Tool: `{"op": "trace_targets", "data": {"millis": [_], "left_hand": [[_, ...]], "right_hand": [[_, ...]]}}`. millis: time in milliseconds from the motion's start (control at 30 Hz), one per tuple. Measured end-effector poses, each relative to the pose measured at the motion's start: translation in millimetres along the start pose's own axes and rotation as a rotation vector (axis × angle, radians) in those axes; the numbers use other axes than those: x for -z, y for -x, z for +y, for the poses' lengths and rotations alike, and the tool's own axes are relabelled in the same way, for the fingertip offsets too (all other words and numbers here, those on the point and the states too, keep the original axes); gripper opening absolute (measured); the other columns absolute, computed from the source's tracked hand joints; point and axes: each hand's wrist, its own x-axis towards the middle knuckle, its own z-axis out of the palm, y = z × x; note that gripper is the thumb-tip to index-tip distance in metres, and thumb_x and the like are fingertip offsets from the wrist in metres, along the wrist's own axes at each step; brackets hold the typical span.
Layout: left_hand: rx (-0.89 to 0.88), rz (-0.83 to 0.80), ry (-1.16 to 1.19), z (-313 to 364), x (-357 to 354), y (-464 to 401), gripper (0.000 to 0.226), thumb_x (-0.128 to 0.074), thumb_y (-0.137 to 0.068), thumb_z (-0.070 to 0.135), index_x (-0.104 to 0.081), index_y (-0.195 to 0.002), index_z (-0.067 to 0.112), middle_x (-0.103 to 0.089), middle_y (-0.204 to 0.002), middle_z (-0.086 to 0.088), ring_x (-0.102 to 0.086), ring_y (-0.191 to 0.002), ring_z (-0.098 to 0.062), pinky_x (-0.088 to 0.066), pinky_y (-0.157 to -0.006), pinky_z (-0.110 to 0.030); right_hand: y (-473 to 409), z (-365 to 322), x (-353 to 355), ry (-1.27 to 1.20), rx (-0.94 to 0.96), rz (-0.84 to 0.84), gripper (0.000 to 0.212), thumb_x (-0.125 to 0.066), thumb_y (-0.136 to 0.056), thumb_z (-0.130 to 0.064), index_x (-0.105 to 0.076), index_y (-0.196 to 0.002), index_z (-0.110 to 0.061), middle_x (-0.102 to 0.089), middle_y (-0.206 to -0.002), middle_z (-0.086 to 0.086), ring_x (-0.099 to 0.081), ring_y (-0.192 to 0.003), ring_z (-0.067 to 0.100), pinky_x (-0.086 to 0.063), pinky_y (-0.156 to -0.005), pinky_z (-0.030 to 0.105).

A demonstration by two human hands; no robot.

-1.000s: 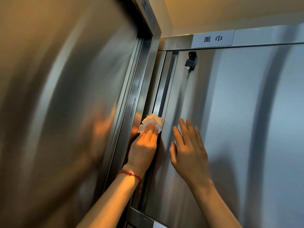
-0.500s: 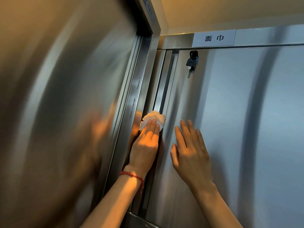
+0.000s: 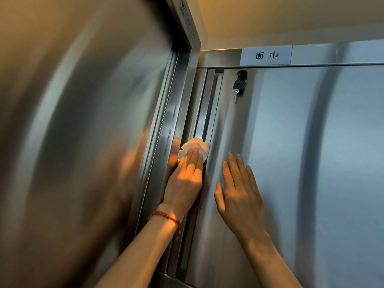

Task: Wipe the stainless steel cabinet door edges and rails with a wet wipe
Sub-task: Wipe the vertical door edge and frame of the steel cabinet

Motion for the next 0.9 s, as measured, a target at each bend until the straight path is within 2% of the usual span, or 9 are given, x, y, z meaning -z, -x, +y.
{"op": "trace_targets", "data": {"millis": [200, 300, 400, 467, 533, 600, 767, 833, 900], "left_hand": [[-0.005, -0.020, -0.043, 3.8, -2.6, 3.1, 0.043, -0.034, -0.083, 0.003, -0.065, -0.113, 0.003, -0.064, -0.116, -0.016, -0.058, -0.113, -0.023, -0.049, -0.093, -0.032], [-0.004, 0.023, -0.050, 2.5, -5.4, 0.9, 0.034, -0.049, -0.081, -0.006, -0.064, -0.112, -0.001, -0.063, -0.116, -0.019, -0.059, -0.112, -0.025, -0.048, -0.095, -0.033], [0.024, 0.037, -0.037, -0.3, -5.8, -9.1, 0.035, -0.048, -0.080, -0.005, -0.065, -0.110, -0.004, -0.064, -0.114, -0.020, -0.060, -0.111, -0.026, -0.050, -0.092, -0.033], [0.048, 0.038, -0.004, 0.1, -5.8, -10.7, 0.031, -0.059, -0.077, -0.007, -0.065, -0.108, -0.005, -0.064, -0.113, -0.021, -0.061, -0.109, -0.027, -0.050, -0.091, -0.034], [0.083, 0.007, 0.029, 2.3, -5.2, -6.8, 0.043, -0.075, -0.065, -0.004, -0.065, -0.107, -0.007, -0.063, -0.113, -0.024, -0.061, -0.109, -0.028, -0.050, -0.090, -0.036], [0.099, -0.016, 0.041, 3.9, -4.1, -2.0, 0.050, -0.080, -0.060, -0.003, -0.064, -0.108, -0.008, -0.062, -0.113, -0.025, -0.060, -0.109, -0.029, -0.050, -0.089, -0.037], [0.052, 0.070, 0.032, -0.1, -7.3, -9.5, 0.032, -0.053, -0.076, -0.003, -0.066, -0.105, -0.007, -0.064, -0.111, -0.022, -0.062, -0.106, -0.027, -0.053, -0.087, -0.034], [0.069, 0.061, 0.055, -0.1, -7.8, -10.5, 0.033, -0.064, -0.073, -0.007, -0.066, -0.106, -0.007, -0.064, -0.111, -0.023, -0.062, -0.107, -0.029, -0.053, -0.085, -0.036], [0.095, 0.007, 0.079, 2.7, -6.8, -5.4, 0.049, -0.079, -0.061, -0.006, -0.064, -0.107, -0.008, -0.063, -0.112, -0.024, -0.061, -0.108, -0.030, -0.053, -0.086, -0.038]], "right_hand": [[-0.5, 0.2, 0.4, -0.020, -0.005, 0.006, 0.051, -0.035, -0.091, -0.028, -0.055, -0.128, 0.001, -0.048, -0.137, 0.019, -0.042, -0.129, 0.035, -0.037, -0.104, 0.050], [-0.3, 0.0, 0.4, -0.025, -0.004, 0.010, 0.050, -0.035, -0.091, -0.027, -0.054, -0.128, 0.001, -0.048, -0.137, 0.019, -0.042, -0.129, 0.035, -0.037, -0.104, 0.050], [0.0, 0.3, -0.8, -0.021, -0.004, 0.009, 0.050, -0.036, -0.091, -0.026, -0.054, -0.129, 0.001, -0.048, -0.138, 0.019, -0.041, -0.130, 0.033, -0.036, -0.106, 0.049], [0.2, 0.6, -1.4, -0.019, -0.005, 0.010, 0.050, -0.037, -0.091, -0.027, -0.054, -0.129, 0.000, -0.048, -0.138, 0.019, -0.041, -0.131, 0.033, -0.035, -0.106, 0.048], [0.5, 0.8, -1.1, -0.020, -0.005, 0.014, 0.050, -0.036, -0.091, -0.027, -0.054, -0.129, 0.000, -0.048, -0.137, 0.019, -0.041, -0.130, 0.033, -0.036, -0.105, 0.049], [0.3, 0.9, -0.9, -0.016, -0.003, 0.015, 0.050, -0.036, -0.091, -0.028, -0.054, -0.128, 0.000, -0.048, -0.137, 0.019, -0.042, -0.130, 0.034, -0.036, -0.105, 0.049], [0.3, 0.8, -1.6, -0.014, -0.001, 0.006, 0.050, -0.036, -0.091, -0.028, -0.055, -0.129, -0.001, -0.048, -0.137, 0.018, -0.042, -0.130, 0.033, -0.033, -0.106, 0.048], [0.7, 1.1, -2.1, -0.014, -0.006, 0.007, 0.051, -0.037, -0.090, -0.029, -0.055, -0.129, -0.001, -0.048, -0.138, 0.017, -0.041, -0.130, 0.032, -0.033, -0.106, 0.048], [1.1, 1.1, -2.4, -0.017, -0.007, 0.014, 0.051, -0.036, -0.091, -0.028, -0.055, -0.129, -0.001, -0.048, -0.138, 0.017, -0.042, -0.130, 0.032, -0.033, -0.106, 0.048]]}}
